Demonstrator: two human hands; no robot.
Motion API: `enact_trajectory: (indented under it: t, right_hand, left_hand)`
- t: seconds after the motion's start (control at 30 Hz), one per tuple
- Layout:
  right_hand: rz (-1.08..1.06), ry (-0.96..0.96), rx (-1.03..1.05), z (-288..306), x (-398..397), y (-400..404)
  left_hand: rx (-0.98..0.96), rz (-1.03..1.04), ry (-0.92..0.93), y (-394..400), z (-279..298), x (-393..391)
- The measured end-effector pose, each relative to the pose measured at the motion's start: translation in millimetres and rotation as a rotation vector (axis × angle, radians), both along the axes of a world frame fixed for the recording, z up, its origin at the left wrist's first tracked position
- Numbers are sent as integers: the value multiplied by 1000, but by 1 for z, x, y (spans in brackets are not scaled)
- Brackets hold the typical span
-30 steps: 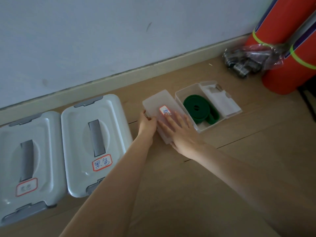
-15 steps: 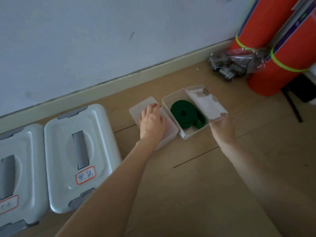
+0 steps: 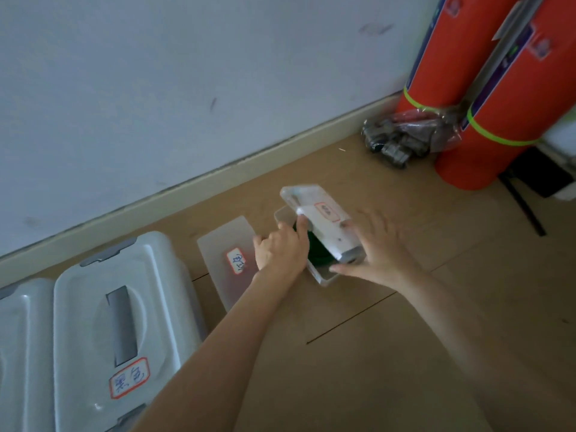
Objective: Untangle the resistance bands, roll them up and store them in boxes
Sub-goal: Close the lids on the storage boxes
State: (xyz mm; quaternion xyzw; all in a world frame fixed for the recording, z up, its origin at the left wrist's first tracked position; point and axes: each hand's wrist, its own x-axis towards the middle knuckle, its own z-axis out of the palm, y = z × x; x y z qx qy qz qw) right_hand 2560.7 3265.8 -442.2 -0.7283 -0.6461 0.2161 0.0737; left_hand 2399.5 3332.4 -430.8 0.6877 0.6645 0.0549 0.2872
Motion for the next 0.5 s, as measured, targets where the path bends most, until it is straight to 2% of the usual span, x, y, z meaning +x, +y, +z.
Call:
enact_trajectory:
  t: [0.03,0.1,0.13,0.17,0.3,0.37,0.5]
  right_hand:
    - [56,-19,-70,-1,-5,-2]
    - [36,66,-130,-4,-18,-3]
    - [6,65,-99,-6,-26,0]
    - [-26,32,-65,-7,-33,4]
    - [-60,-100,-23,-16,-48,12]
    - [-20,-140,-71,-21,-50,11]
    - [-19,-270,-161,-32,-69,7]
  left_hand:
    - [-121,103,-139,3,0,6]
    - [-429,347,-462,11,-1,16]
    - [-484,455,-581,13,-3,16]
    - [-486,497,-624,13,-6,16]
    - [-429,514,-641,14,-21,6]
    - [-428,514,-620,14,-25,6]
    - [-318,375,-361,14,-27,10]
